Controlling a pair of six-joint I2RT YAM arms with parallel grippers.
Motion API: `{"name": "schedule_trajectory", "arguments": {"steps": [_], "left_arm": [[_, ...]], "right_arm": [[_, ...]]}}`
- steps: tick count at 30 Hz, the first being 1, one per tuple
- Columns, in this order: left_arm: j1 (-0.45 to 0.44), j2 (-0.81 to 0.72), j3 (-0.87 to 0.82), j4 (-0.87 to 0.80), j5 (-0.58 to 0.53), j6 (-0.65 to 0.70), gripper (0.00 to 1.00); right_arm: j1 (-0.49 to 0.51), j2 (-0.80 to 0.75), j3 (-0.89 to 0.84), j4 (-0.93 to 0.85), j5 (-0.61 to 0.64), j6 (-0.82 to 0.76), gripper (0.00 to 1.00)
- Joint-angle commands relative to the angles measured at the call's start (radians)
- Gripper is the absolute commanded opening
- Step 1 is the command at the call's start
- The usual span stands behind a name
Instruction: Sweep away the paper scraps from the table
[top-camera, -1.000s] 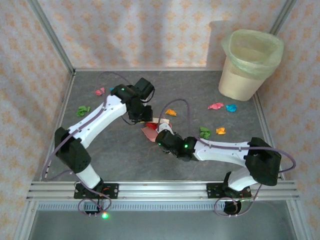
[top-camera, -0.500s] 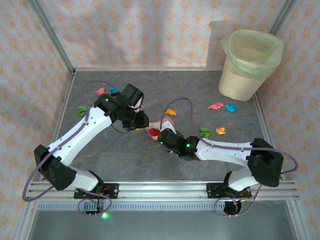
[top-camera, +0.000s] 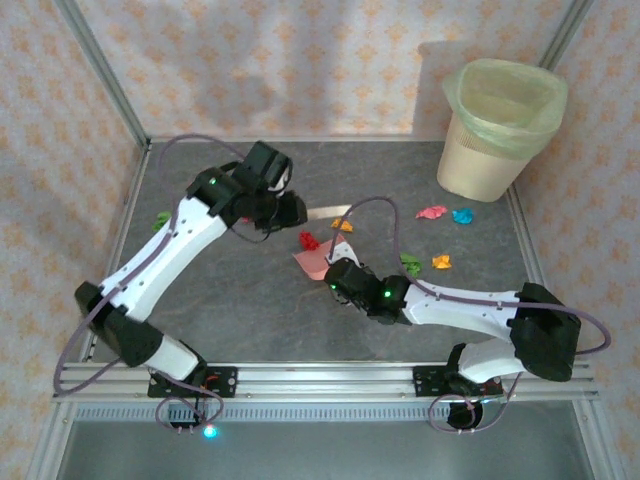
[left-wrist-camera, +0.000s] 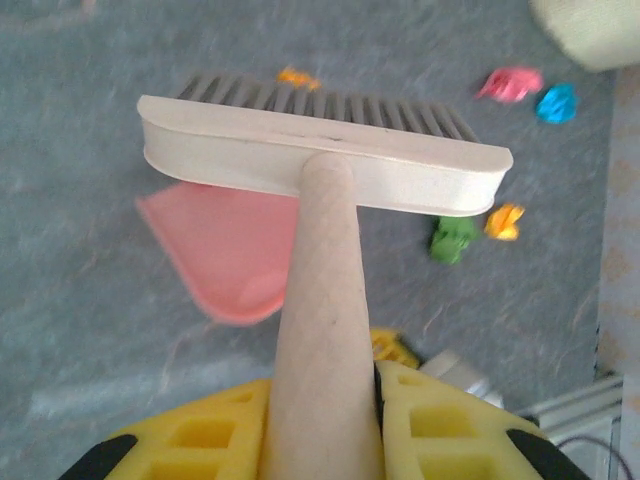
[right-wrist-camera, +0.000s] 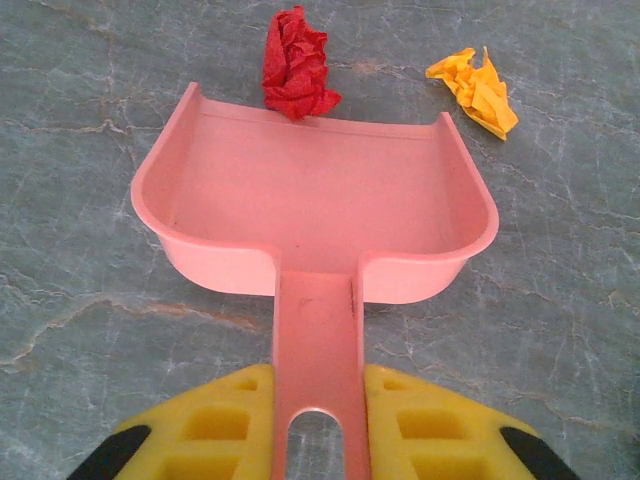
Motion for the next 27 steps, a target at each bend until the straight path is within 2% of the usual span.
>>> {"name": "schedule_trajectory", "arguments": {"steps": [1, 5, 12, 16, 20, 23, 27], "left_arm": [[0.001, 0.12, 0.168, -0.077, -0.068, 0.067, 0.0], [0.002, 0.28, 0.349, -0.164, -0.053, 0.122, 0.0], [0.001, 0.488, 0.546, -0.231, -0.073, 0.193, 0.0], [0.002, 0.61, 0.689, -0.332, -0.05, 0.238, 0.0], [0.0, 0.612, 0.651, -0.322, -0.056, 0.256, 0.0], [-0.001, 0.589, 0.582, -0.288, -0.014, 0.259, 0.0], [-0.023, 0.561, 0.531, -0.271, 0.011, 0.268, 0.0]], "right_arm": [[-0.004, -0.055, -0.02, 0.014, 0.014, 0.051, 0.0], [-0.004, -0.078, -0.029, 0.006, 0.031, 0.077, 0.0], [-0.004, -0.06, -0.006, -0.031, 0.022, 0.08, 0.0], [-0.004, -0.084, 0.035, -0.143, -0.017, 0.12, 0.0], [-0.004, -0.148, -0.015, -0.221, -0.047, 0.179, 0.0], [-0.004, -0.207, -0.077, -0.236, -0.041, 0.207, 0.0], [-0.006, -0.195, -0.113, -0.216, -0.021, 0.22, 0.0]]}}
